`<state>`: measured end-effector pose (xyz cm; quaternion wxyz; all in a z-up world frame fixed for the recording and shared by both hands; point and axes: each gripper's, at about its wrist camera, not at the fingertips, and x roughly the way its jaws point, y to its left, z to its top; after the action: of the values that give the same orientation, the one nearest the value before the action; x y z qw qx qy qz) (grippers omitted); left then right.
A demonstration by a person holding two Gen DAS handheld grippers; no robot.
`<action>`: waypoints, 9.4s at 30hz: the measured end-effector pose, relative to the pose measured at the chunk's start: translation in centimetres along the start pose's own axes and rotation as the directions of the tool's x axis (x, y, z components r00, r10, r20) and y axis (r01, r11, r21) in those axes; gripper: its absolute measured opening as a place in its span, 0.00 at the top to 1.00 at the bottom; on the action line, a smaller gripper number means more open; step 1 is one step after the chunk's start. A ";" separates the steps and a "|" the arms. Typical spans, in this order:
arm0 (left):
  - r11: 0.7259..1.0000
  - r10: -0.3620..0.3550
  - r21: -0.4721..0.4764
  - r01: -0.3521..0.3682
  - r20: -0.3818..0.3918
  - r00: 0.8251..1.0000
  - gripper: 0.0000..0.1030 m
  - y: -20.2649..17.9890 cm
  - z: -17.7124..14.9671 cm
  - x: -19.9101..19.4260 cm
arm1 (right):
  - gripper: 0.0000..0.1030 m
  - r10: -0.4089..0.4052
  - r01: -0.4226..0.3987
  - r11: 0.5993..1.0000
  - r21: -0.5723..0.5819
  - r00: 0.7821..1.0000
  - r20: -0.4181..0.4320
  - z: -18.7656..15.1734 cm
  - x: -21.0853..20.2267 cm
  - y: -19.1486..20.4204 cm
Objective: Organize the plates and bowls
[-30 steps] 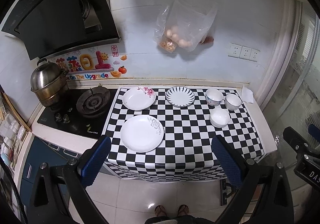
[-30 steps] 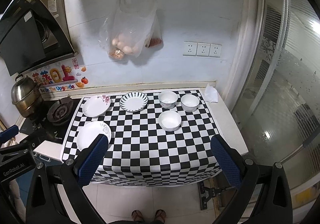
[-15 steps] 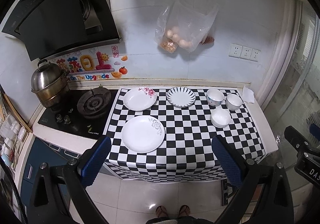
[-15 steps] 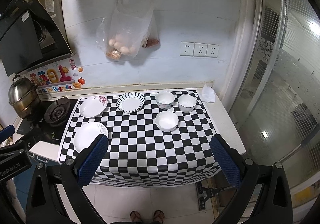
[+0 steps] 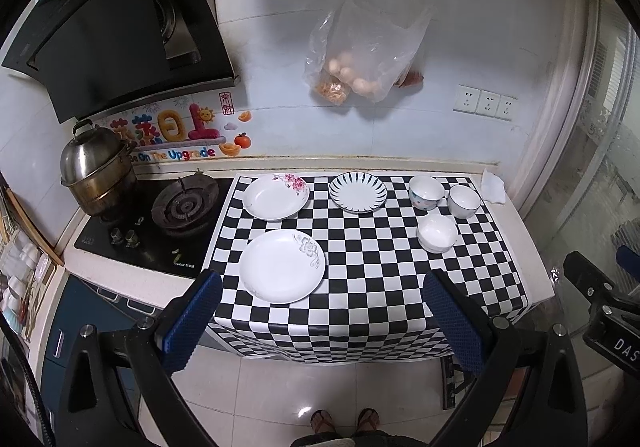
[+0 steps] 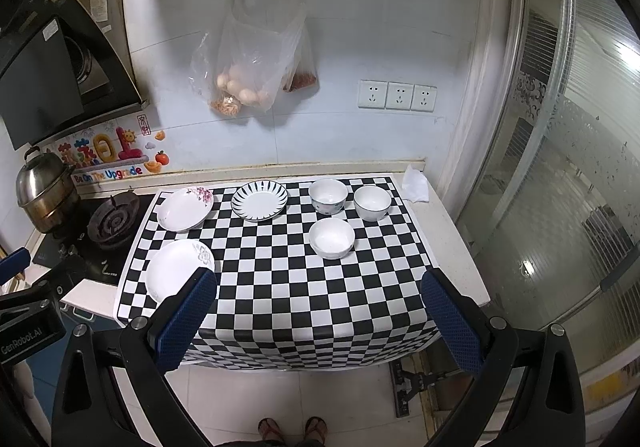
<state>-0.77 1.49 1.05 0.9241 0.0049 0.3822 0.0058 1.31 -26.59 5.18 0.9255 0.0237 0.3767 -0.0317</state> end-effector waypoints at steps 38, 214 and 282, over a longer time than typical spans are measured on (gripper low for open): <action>1.000 0.008 0.015 -0.008 0.016 1.000 0.00 -1.5 0.2 0.2 | 0.00 0.028 -0.028 1.000 0.007 0.999 -0.031 0.8 2.0 -0.4; 0.964 -0.254 -0.085 0.253 -0.587 0.769 0.79 5.6 9.4 48.3 | 0.92 0.501 -0.374 0.865 0.333 0.643 -0.579 4.0 55.3 10.0; 0.978 -0.088 0.072 0.196 -0.709 0.699 0.78 -3.5 4.7 46.9 | 0.84 0.343 -0.237 0.939 0.251 0.564 -0.751 -3.8 54.2 4.9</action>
<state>35.76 -1.33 -28.84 0.7041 0.0385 0.7032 -0.0913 37.77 -23.70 -35.31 0.6556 0.1529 0.7310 0.1116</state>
